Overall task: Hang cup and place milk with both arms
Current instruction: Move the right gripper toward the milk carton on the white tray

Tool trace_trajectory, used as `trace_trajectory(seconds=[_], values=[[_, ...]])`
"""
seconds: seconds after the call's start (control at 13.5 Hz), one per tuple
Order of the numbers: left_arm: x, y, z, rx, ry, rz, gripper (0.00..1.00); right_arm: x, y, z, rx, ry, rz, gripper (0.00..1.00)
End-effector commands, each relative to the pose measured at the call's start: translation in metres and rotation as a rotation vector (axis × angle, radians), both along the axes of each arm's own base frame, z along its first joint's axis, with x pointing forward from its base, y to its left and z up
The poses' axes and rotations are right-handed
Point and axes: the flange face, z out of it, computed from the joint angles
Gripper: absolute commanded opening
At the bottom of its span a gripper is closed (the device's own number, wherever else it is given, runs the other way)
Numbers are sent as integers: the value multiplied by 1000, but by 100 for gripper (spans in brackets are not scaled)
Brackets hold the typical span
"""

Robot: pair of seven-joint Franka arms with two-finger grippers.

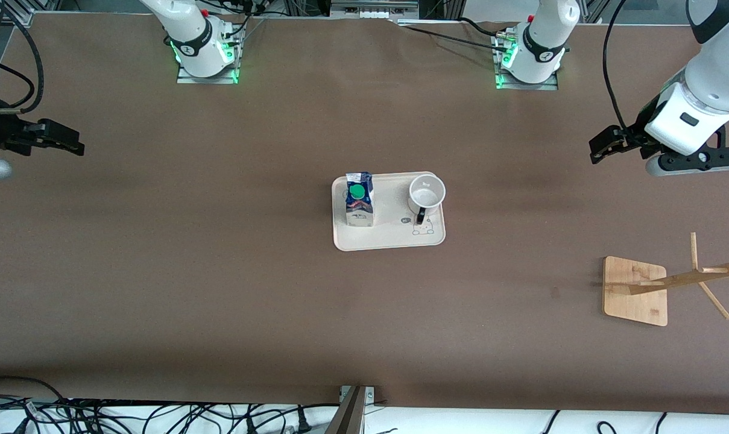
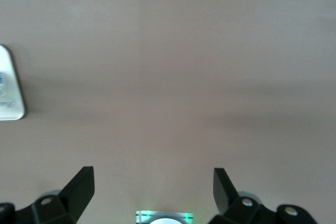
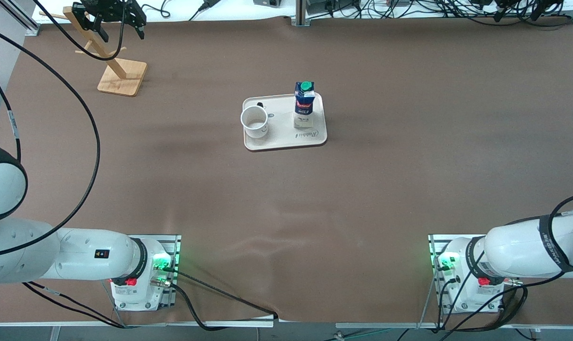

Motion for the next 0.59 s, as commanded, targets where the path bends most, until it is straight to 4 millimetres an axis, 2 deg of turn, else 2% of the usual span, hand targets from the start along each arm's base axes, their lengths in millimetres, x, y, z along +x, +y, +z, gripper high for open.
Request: trace_trajectory(seconds=[0.0, 0.15, 0.37, 0.52], values=[[-1, -1, -1, 12, -4, -9, 100, 2, 17, -7, 60, 18, 24, 100], [-1, -1, -1, 12, -2, -9, 100, 7, 55, -15, 41, 12, 88, 100], [-1, -3, -1, 12, -4, -13, 100, 17, 97, -30, 37, -16, 153, 100], [-1, -3, -1, 12, -4, -13, 100, 19, 133, -42, 24, -19, 100, 100]])
